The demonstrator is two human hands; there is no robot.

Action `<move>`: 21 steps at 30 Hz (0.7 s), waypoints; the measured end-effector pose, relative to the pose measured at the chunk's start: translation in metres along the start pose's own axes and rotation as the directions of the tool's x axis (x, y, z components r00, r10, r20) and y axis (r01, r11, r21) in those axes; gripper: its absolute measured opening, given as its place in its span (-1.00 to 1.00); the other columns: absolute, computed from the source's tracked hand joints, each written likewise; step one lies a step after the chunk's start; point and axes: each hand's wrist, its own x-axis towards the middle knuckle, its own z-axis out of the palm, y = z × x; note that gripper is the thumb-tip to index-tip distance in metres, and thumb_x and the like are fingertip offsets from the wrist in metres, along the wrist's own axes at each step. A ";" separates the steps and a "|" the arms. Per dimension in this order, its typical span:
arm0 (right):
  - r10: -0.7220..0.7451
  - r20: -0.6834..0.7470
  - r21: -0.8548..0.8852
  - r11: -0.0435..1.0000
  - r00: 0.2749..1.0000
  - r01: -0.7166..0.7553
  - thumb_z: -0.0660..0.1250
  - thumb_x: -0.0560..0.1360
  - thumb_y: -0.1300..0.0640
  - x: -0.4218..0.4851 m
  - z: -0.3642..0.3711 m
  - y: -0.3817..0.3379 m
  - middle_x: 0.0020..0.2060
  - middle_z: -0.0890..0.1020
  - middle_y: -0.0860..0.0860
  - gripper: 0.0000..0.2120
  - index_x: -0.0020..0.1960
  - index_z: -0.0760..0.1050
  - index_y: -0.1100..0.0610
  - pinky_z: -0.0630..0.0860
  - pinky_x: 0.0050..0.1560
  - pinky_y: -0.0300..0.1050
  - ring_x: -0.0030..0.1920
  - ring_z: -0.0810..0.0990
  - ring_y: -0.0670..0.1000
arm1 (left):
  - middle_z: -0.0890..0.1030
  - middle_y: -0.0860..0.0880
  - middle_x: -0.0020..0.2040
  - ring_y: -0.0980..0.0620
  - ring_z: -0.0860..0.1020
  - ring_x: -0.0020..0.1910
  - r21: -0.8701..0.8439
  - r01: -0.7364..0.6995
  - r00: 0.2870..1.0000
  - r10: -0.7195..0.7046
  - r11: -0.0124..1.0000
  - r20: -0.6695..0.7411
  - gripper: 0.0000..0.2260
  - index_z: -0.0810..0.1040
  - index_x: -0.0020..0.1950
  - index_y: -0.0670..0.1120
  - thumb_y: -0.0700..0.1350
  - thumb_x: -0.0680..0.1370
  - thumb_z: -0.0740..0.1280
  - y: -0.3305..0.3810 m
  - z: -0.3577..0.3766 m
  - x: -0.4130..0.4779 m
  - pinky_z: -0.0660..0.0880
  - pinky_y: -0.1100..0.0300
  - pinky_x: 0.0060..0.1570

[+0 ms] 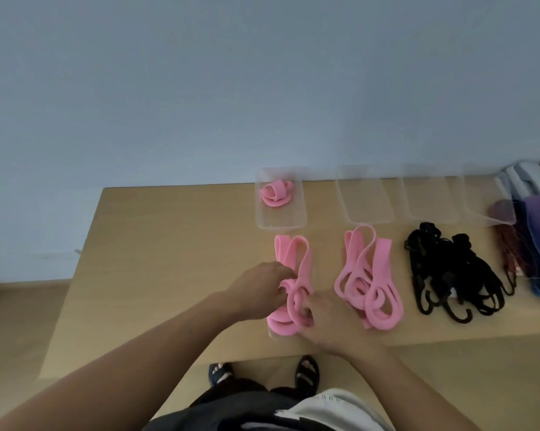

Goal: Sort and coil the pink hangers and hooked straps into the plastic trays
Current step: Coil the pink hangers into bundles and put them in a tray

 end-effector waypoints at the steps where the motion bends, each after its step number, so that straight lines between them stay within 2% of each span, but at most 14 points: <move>1: -0.020 -0.025 0.002 1.000 0.999 0.020 0.20 0.38 0.05 -0.002 -0.001 0.004 -0.36 0.49 -0.07 -0.89 -0.30 0.33 0.01 0.45 -0.31 -0.02 -0.31 0.44 -0.02 | 0.56 0.00 0.30 -0.03 0.50 0.25 0.009 0.002 1.000 -0.002 1.000 0.004 -0.65 0.53 0.33 -0.04 -0.15 0.55 0.24 0.001 0.000 0.001 0.45 0.04 0.20; 3: -0.043 -0.097 0.024 0.999 0.994 0.046 0.19 0.34 0.05 -0.005 -0.007 0.011 -0.47 0.38 -0.05 -0.82 -0.40 0.28 0.06 0.29 -0.42 -0.11 -0.40 0.34 -0.04 | 0.50 0.04 0.37 0.03 0.43 0.33 0.039 -0.002 1.000 0.001 0.999 0.024 -0.58 0.47 0.39 0.00 -0.17 0.52 0.25 0.003 0.000 0.003 0.40 0.14 0.23; 5: -0.071 -0.176 0.037 0.996 0.982 0.079 0.23 0.39 0.02 -0.004 -0.014 0.017 -0.49 0.42 -0.02 -0.75 -0.40 0.34 0.10 0.33 -0.42 -0.06 -0.42 0.37 -0.03 | 0.46 0.08 0.41 0.07 0.39 0.37 0.056 -0.016 0.998 0.013 0.998 0.055 -0.52 0.42 0.43 0.02 -0.16 0.49 0.27 0.005 0.000 0.004 0.34 0.22 0.23; 7: -0.062 -0.220 0.103 0.991 0.974 0.087 0.18 0.47 -0.12 -0.004 -0.025 0.019 -0.41 0.53 -0.02 -0.66 -0.34 0.48 0.08 0.43 -0.33 -0.03 -0.36 0.46 -0.04 | 0.46 0.10 0.41 0.11 0.39 0.37 0.041 -0.023 0.998 0.020 0.999 0.063 -0.50 0.42 0.44 0.05 -0.09 0.48 0.29 0.008 -0.001 0.003 0.31 0.25 0.22; 9: -0.057 -0.255 0.174 0.979 0.965 0.104 0.11 0.50 -0.21 -0.005 -0.041 0.019 -0.27 0.61 -0.06 -0.57 -0.17 0.60 0.06 0.45 -0.17 -0.08 -0.21 0.51 -0.04 | 0.49 0.12 0.38 0.13 0.43 0.32 0.008 -0.027 0.999 0.027 1.000 0.033 -0.57 0.46 0.40 0.08 -0.02 0.51 0.28 0.012 -0.004 0.001 0.34 0.26 0.19; 12: -0.102 -0.346 0.199 0.963 0.933 0.179 0.22 0.56 -0.07 -0.007 -0.065 0.014 -0.18 0.62 -0.09 -0.73 -0.02 0.62 0.05 0.42 -0.02 -0.11 -0.10 0.48 -0.06 | 0.59 0.12 0.24 0.11 0.53 0.12 -0.040 -0.023 0.997 0.020 0.999 -0.077 -0.72 0.54 0.29 0.09 0.00 0.61 0.23 0.023 -0.015 -0.003 0.44 0.22 0.05; 15: -0.082 -0.450 0.308 0.920 0.890 0.240 0.25 0.57 -0.02 -0.013 -0.093 0.004 -0.20 0.57 -0.25 -0.80 0.04 0.62 0.01 0.40 -0.06 -0.30 -0.11 0.50 -0.18 | 0.65 0.11 0.00 0.11 0.55 -0.09 -0.149 -0.056 0.971 0.019 0.987 -0.239 -0.82 0.58 0.16 0.04 -0.04 0.64 0.22 0.038 -0.036 -0.011 0.50 0.11 -0.04; 18: -0.026 -0.481 0.492 0.819 0.876 0.295 0.29 0.59 0.01 -0.020 -0.119 -0.004 -0.26 0.60 -0.31 -0.84 0.08 0.63 -0.09 0.38 -0.23 -0.40 -0.20 0.55 -0.24 | 0.67 0.12 -0.12 0.17 0.58 -0.15 -0.324 -0.131 0.932 0.004 0.937 -0.363 -0.88 0.59 0.07 0.01 -0.09 0.63 0.25 0.052 -0.059 -0.021 0.49 0.26 -0.15; 21: -0.025 -0.494 0.594 0.721 0.869 0.359 0.26 0.53 -0.07 -0.028 -0.138 -0.017 -0.21 0.68 -0.22 -0.83 0.02 0.61 -0.17 0.46 -0.20 -0.40 -0.14 0.63 -0.20 | 0.70 0.10 -0.09 0.15 0.64 -0.12 -0.492 -0.167 0.931 -0.029 0.855 -0.365 -0.88 0.59 0.03 -0.03 -0.10 0.63 0.26 0.062 -0.074 -0.032 0.50 0.33 -0.15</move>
